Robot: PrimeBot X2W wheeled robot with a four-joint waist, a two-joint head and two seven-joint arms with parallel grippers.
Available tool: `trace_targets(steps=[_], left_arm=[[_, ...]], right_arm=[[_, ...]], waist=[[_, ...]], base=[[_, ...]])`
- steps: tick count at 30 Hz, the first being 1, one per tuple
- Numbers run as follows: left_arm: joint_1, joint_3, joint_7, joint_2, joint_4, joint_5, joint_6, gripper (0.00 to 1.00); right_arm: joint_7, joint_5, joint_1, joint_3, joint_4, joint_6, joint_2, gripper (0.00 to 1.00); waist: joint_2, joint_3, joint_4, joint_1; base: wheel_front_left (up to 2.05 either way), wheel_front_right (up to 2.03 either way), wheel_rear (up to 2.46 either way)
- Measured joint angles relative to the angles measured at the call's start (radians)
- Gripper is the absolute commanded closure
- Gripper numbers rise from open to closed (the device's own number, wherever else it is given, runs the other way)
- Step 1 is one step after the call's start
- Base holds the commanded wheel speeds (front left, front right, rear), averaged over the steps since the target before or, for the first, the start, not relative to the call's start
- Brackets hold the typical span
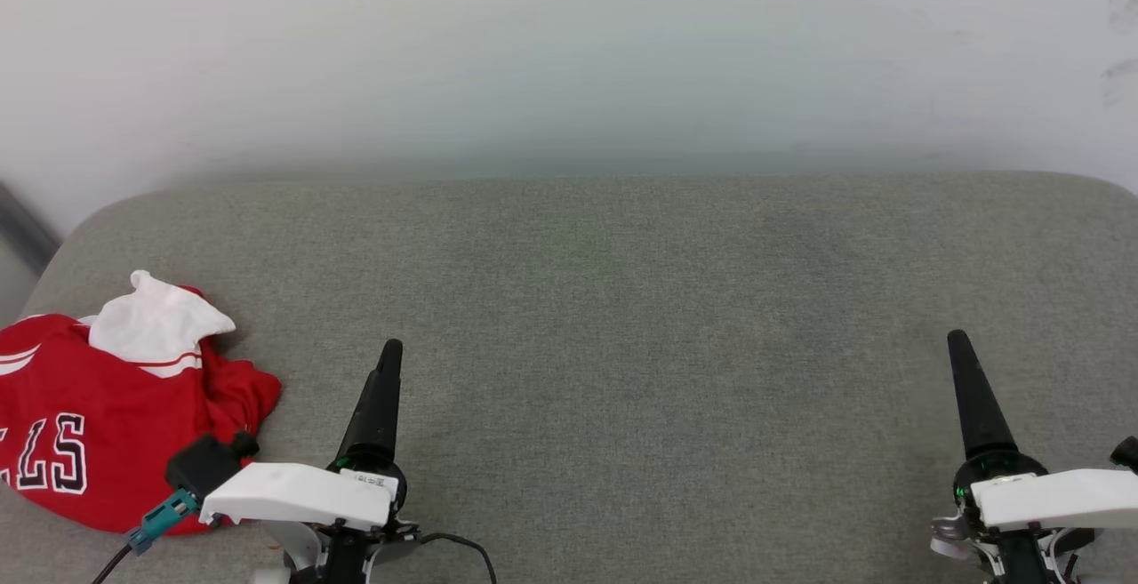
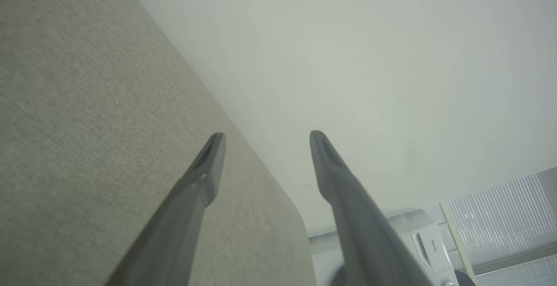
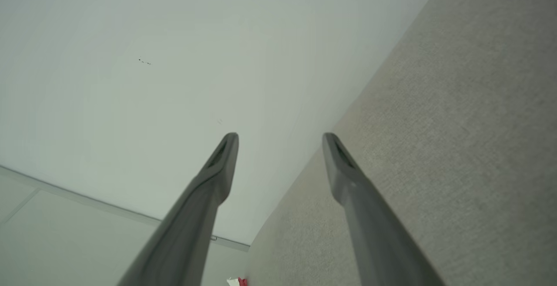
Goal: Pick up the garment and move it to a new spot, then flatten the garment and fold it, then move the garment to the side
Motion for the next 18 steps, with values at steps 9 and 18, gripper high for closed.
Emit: trace_targets(steps=[9, 18], left_arm=[[-0.001, -0.025, -0.032, 0.0, -0.001, 0.212, 0.009, 0.0], [-0.008, -0.057, -0.061, 0.0, 0.0, 0.394, 0.035, 0.0]], right_arm=[[-0.03, -0.268, 0.013, 0.025, -0.021, 0.0, -0.009, 0.0], [-0.032, -0.477, 0.021, 0.028, -0.053, 0.0, -0.003, 0.0]], waist=[[0.0, -0.002, 0.01, 0.0], [0.0, -0.003, 0.016, 0.0]], base=[[0.0, 0.0, 0.0], [0.0, 0.0, 0.0]])
